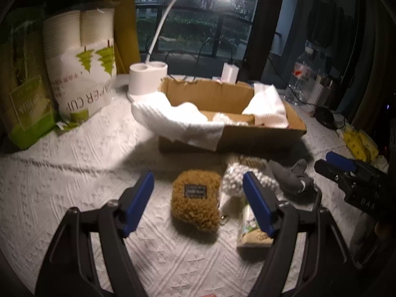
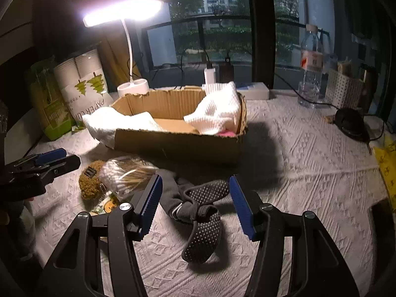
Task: Organize soft objects
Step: 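Move both tools from the box down to the brown plush and grey socks, then grasp the brown fuzzy plush with the left tool while the right tool grasps the grey socks, then lift and carry the plush and socks over the cardboard box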
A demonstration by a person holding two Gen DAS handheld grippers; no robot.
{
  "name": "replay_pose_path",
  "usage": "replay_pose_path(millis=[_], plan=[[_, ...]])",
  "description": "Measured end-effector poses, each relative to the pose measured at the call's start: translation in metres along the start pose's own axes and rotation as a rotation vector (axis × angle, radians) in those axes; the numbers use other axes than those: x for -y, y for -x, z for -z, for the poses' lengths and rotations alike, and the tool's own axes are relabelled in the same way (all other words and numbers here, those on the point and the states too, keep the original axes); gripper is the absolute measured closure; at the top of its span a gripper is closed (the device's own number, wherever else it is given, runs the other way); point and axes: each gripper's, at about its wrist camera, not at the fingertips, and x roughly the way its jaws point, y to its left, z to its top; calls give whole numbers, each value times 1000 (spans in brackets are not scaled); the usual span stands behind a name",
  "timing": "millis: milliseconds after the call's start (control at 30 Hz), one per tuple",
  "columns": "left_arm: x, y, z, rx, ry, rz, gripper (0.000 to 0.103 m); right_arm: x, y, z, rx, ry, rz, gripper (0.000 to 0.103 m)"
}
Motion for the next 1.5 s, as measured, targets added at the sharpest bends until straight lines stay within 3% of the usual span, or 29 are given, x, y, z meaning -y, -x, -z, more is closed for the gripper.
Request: replay_pose_path(millis=[367,600,867,933,1033,1100,1200,1500], plan=[[-10,-24,17,-89,6,-21,27,1,-27,6,-78,-9,-26,42],[-4,-38,15,-134,-26,-55,28,2,-43,11,-130,-19,-45,30],[1,-51,17,-177,-55,-67,28,-2,-54,13,-179,-4,-84,28],[2,-51,18,-174,-58,-62,28,-7,-57,13,-194,16,-87,30],[4,-50,18,-167,-71,-48,33,-14,-58,14,-201,49,-91,41],[6,-50,19,-170,-80,-39,47,-16,-57,15,-198,57,-113,60],[7,-47,20,-159,-83,-14,55,-17,-53,16,-190,60,-116,65],[5,-24,14,-104,-80,10,57,-19,-28,6,-122,60,-119,68]])
